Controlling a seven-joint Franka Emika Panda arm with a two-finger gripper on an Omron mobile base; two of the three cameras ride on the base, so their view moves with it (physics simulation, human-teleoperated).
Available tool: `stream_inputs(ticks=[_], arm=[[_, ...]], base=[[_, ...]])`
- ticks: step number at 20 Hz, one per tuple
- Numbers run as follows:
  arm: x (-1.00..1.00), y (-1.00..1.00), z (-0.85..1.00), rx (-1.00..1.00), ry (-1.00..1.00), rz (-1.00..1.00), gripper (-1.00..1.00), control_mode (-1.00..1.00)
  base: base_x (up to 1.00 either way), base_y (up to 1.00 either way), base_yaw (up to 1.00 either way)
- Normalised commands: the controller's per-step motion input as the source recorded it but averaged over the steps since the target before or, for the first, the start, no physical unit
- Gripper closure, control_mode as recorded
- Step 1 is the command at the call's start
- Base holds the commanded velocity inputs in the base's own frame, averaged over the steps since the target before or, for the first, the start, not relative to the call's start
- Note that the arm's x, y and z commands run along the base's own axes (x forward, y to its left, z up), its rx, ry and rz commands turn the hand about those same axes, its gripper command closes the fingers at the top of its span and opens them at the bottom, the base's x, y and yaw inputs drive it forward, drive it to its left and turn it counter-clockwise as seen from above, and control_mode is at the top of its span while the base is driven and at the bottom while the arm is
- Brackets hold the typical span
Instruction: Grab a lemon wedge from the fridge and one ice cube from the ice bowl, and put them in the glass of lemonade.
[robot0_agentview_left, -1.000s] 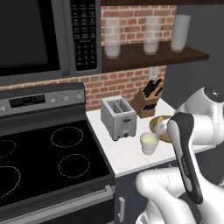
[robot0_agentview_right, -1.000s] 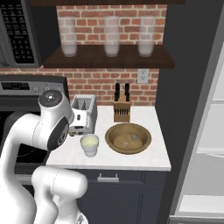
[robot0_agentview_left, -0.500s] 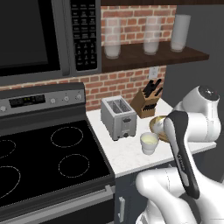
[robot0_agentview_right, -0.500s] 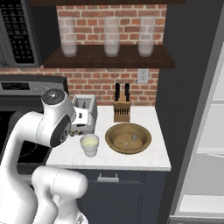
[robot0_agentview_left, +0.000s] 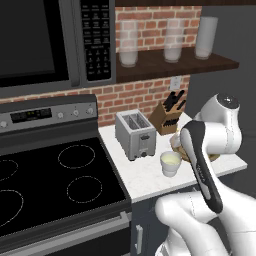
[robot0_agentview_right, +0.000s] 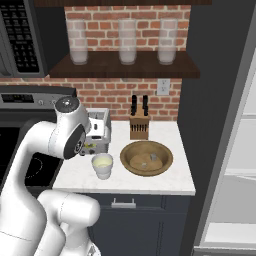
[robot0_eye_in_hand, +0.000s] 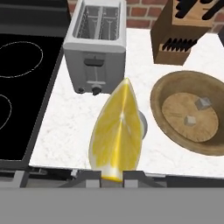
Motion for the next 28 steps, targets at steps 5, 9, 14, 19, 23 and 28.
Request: stream_inputs(ticks=[5,9,14,19,23,28], arm=[[0.33,0.0,-0.04,0.0,0.01,0.0,1.0,-1.0],[0.3,0.0,-0.21,0.0,0.0,0.0,1.0,-1.0],[0.07,0.0,-0.42,0.0,0.0,0.0,1.0,-1.0],[0.01,0.0,-0.4,0.0,0.0,0.0,1.0,-1.0],[0.03,0.0,-0.24,0.0,0.0,0.0,1.0,-1.0],[0.11,-0.01,0.0,0.0,0.0,0.0,1.0,-1.0]], base=[[0.0,0.0,0.0],[0.0,0.0,0.0],[0.0,0.0,0.0],[0.0,0.0,0.0],[0.0,0.0,0.0],[0.0,0.0,0.0]])
